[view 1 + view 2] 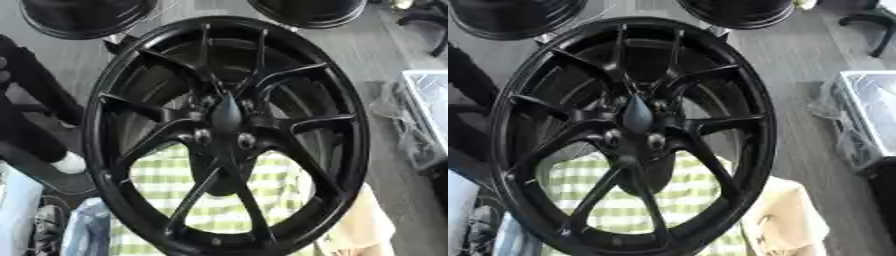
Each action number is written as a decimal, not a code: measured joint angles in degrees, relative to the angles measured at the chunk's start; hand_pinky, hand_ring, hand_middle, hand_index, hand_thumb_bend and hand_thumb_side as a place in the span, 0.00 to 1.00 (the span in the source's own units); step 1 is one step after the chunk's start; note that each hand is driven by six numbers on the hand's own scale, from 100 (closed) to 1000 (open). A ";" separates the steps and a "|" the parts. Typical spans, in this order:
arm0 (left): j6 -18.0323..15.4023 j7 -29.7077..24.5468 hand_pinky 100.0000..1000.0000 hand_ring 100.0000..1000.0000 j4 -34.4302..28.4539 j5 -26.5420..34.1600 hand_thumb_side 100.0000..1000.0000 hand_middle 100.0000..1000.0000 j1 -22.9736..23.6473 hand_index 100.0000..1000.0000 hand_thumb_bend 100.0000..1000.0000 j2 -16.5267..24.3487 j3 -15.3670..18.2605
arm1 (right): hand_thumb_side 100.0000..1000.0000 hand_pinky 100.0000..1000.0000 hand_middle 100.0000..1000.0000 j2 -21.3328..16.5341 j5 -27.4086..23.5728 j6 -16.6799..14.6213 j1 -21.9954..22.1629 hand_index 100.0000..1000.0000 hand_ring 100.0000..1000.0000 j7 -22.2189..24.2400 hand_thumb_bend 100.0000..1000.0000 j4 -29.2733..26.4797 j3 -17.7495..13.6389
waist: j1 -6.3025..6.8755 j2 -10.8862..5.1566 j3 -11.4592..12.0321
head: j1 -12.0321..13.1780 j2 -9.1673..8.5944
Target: Pull the pin out of the wheel hub.
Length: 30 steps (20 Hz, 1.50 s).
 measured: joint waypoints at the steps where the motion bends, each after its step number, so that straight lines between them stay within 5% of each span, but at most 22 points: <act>1: -0.02 0.10 0.70 0.67 -0.07 -0.02 0.73 0.66 0.00 0.74 0.22 0.00 0.02 | 0.05 0.77 0.44 0.97 1.64 0.76 2.69 0.60 0.64 -1.47 0.00 -0.78 -1.56 | 0.09 0.00 -0.27 | 0.13 0.00; 3: -0.03 0.21 0.70 0.67 -0.13 -0.07 0.73 0.66 0.00 0.74 0.22 0.00 0.11 | 0.09 0.84 0.65 3.88 5.37 2.24 7.32 0.78 0.75 -3.19 0.00 -2.51 -3.93 | 0.39 0.00 -0.54 | 0.35 0.01; 5: -0.07 0.31 0.70 0.67 -0.14 -0.09 0.73 0.66 0.00 0.74 0.22 0.00 0.31 | 0.02 0.88 0.76 7.11 9.39 3.78 10.69 0.87 0.82 -4.00 0.00 -3.45 -5.73 | 0.62 0.00 -0.83 | 0.51 0.01; 6: -0.07 0.37 0.70 0.67 -0.15 -0.10 0.73 0.66 0.00 0.74 0.22 0.00 0.32 | 0.47 0.89 0.81 8.65 11.28 4.66 11.90 0.91 0.84 -4.42 0.00 -3.58 -6.54 | 0.70 0.00 -0.93 | 0.59 0.01; 8: -0.06 0.42 0.70 0.66 -0.15 -0.10 0.73 0.66 -0.01 0.74 0.22 0.00 0.33 | 0.91 0.90 0.85 11.43 14.14 6.51 13.70 0.95 0.86 -6.03 0.00 -3.55 -7.99 | 0.78 -0.01 -1.10 | 0.67 0.01; 10: -0.07 0.44 0.70 0.66 -0.16 -0.10 0.73 0.66 -0.01 0.74 0.22 0.00 0.34 | 0.98 0.91 0.87 13.50 15.42 8.01 14.81 0.97 0.87 -8.32 0.00 -3.32 -8.90 | 0.79 -0.01 -1.14 | 0.78 0.01; 15: -0.09 0.46 0.70 0.66 -0.16 -0.11 0.73 0.66 -0.01 0.74 0.22 0.00 0.34 | 0.94 0.91 0.87 15.88 13.99 9.71 15.30 0.98 0.87 -13.76 0.00 -2.67 -9.54 | 0.80 -0.10 -1.17 | 0.83 0.01; 16: -0.09 0.46 0.70 0.66 -0.16 -0.11 0.73 0.66 -0.01 0.74 0.22 0.00 0.34 | 0.84 0.91 0.86 16.05 13.33 9.85 15.27 0.97 0.86 -14.57 0.00 -2.58 -9.54 | 0.79 -0.12 -1.16 | 0.82 0.01; 21: -0.09 0.45 0.70 0.66 -0.16 -0.11 0.73 0.66 -0.05 0.74 0.22 -0.02 0.34 | 0.65 0.89 0.81 16.23 8.03 11.14 13.64 0.94 0.81 -18.66 0.00 -2.42 -9.17 | 0.77 -0.14 -0.95 | 0.81 0.01; 25: -0.04 0.38 0.70 0.66 -0.17 -0.11 0.73 0.66 -0.06 0.74 0.22 -0.03 0.31 | 0.56 0.86 0.68 16.64 0.16 11.33 10.98 0.82 0.73 -24.09 0.00 -2.67 -7.77 | 0.79 -0.14 -0.65 | 0.64 0.02; 30: -0.03 0.19 0.70 0.66 -0.17 -0.11 0.73 0.66 -0.07 0.74 0.22 -0.04 0.28 | 0.57 0.86 0.67 16.86 -11.36 7.78 8.54 0.82 0.73 -30.57 0.00 -3.40 -4.94 | 0.82 -0.14 -0.37 | 0.34 0.09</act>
